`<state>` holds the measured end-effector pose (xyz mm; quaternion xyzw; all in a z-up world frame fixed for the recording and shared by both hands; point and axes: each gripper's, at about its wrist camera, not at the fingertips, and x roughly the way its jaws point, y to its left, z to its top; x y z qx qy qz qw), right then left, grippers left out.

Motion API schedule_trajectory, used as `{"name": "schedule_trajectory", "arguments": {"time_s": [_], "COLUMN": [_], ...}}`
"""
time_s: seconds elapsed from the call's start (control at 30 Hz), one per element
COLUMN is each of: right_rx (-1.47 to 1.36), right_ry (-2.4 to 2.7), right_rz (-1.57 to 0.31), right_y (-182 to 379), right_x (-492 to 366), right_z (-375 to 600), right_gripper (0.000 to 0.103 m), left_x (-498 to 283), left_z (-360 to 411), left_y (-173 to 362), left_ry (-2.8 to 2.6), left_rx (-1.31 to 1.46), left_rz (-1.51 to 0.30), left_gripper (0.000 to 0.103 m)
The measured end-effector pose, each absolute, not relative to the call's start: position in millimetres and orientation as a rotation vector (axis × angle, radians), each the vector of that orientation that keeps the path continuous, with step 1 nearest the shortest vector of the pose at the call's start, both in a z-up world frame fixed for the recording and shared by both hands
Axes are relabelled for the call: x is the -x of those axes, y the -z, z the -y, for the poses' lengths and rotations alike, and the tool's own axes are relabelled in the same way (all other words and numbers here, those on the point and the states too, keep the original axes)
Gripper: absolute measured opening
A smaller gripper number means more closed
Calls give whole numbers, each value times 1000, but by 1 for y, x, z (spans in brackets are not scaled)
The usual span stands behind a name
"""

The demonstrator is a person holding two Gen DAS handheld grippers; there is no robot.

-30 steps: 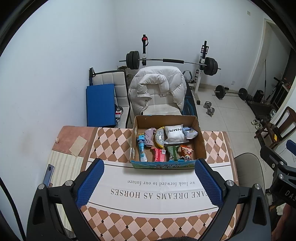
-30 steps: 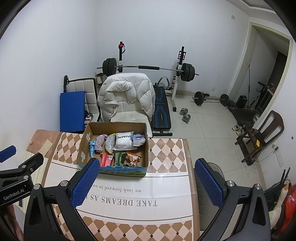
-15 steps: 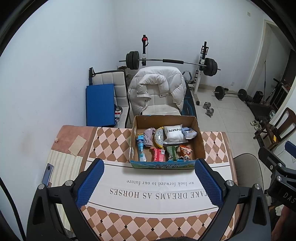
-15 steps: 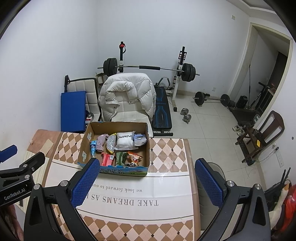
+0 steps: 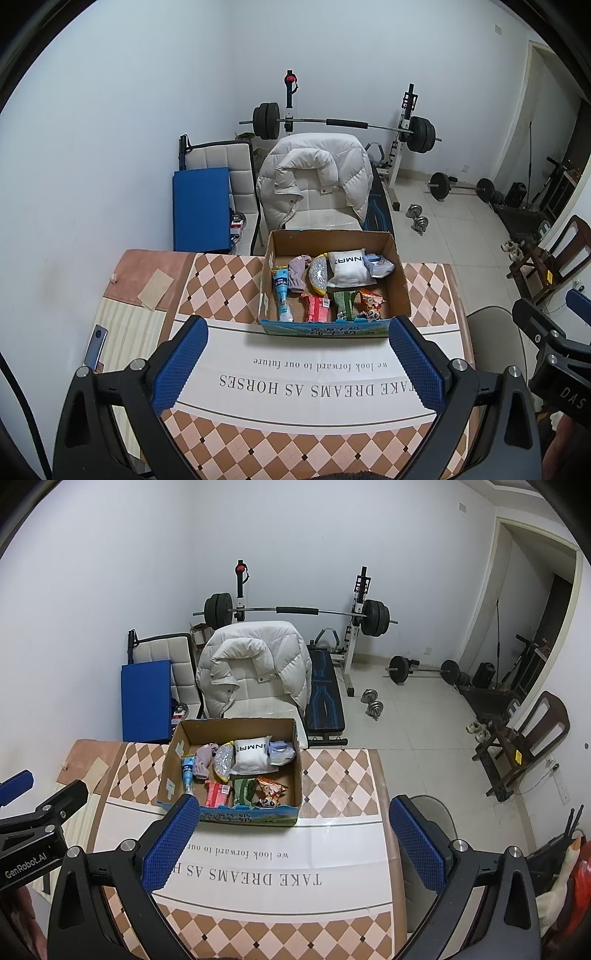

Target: Organize soft objects

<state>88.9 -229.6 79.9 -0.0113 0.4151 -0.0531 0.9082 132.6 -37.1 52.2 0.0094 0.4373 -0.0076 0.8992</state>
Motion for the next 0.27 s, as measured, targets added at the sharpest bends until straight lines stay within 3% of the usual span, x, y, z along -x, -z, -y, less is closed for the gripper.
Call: {"name": "schedule_trajectory", "arguments": {"time_s": [0.27], "right_rx": [25], "right_ry": [108], "right_rz": [-857], "right_y": [-80], "right_x": [-89], "right_z": [231], "right_gripper": [103], "left_x": [-135], "left_z": [41], "left_y": [-51], "left_ry": [15], "left_rx": [-13], "left_rz": [-903], "left_gripper": [100]}}
